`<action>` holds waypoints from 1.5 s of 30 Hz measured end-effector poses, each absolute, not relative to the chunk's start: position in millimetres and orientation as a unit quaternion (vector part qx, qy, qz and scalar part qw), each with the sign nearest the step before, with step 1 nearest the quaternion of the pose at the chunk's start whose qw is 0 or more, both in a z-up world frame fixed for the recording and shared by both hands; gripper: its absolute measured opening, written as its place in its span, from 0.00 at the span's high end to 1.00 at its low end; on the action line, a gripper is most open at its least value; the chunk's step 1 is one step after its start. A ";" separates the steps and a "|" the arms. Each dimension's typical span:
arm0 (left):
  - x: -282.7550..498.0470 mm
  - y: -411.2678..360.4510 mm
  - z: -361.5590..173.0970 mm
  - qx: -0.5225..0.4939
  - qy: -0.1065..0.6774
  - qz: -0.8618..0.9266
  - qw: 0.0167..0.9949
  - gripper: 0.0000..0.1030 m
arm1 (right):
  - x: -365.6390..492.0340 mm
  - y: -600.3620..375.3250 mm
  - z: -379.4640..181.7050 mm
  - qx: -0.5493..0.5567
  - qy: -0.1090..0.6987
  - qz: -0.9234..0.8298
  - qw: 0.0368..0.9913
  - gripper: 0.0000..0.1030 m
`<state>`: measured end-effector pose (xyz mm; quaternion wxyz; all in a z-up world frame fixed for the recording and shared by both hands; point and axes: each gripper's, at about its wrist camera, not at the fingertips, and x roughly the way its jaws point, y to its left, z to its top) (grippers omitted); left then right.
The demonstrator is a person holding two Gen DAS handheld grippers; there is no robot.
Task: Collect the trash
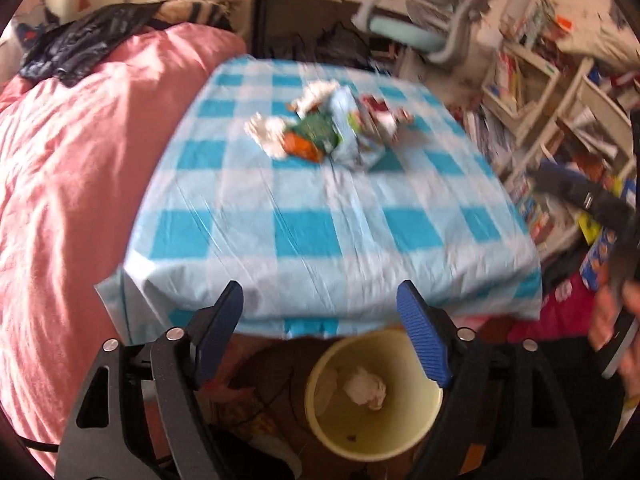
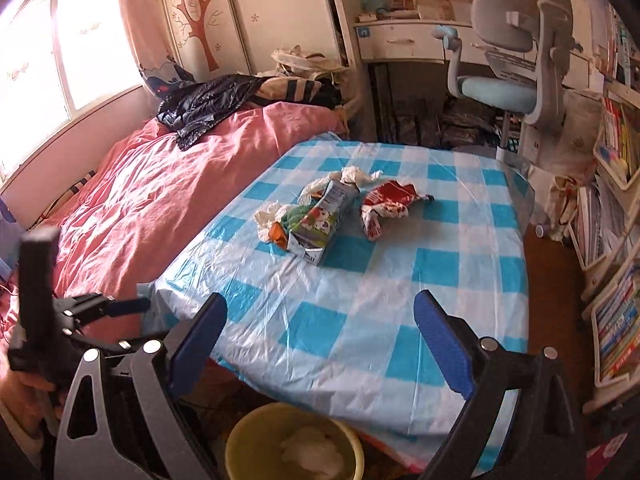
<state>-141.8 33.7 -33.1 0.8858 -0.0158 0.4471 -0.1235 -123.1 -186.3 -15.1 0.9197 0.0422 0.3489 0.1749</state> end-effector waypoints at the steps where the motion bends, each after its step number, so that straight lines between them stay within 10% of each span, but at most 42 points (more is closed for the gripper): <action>1: -136.7 34.9 -27.6 -0.021 0.434 -0.112 0.894 0.22 | -125.2 -186.9 -18.6 0.042 0.350 0.172 0.920 0.12; 12: -56.6 59.5 26.5 -0.042 0.352 -0.025 0.935 0.08 | -106.2 -185.6 -15.1 0.078 0.353 0.129 0.923 0.12; 45: -37.8 64.1 -1.9 -0.051 0.426 -0.029 0.903 0.07 | -89.2 -145.6 -24.2 0.025 0.366 0.134 0.921 0.11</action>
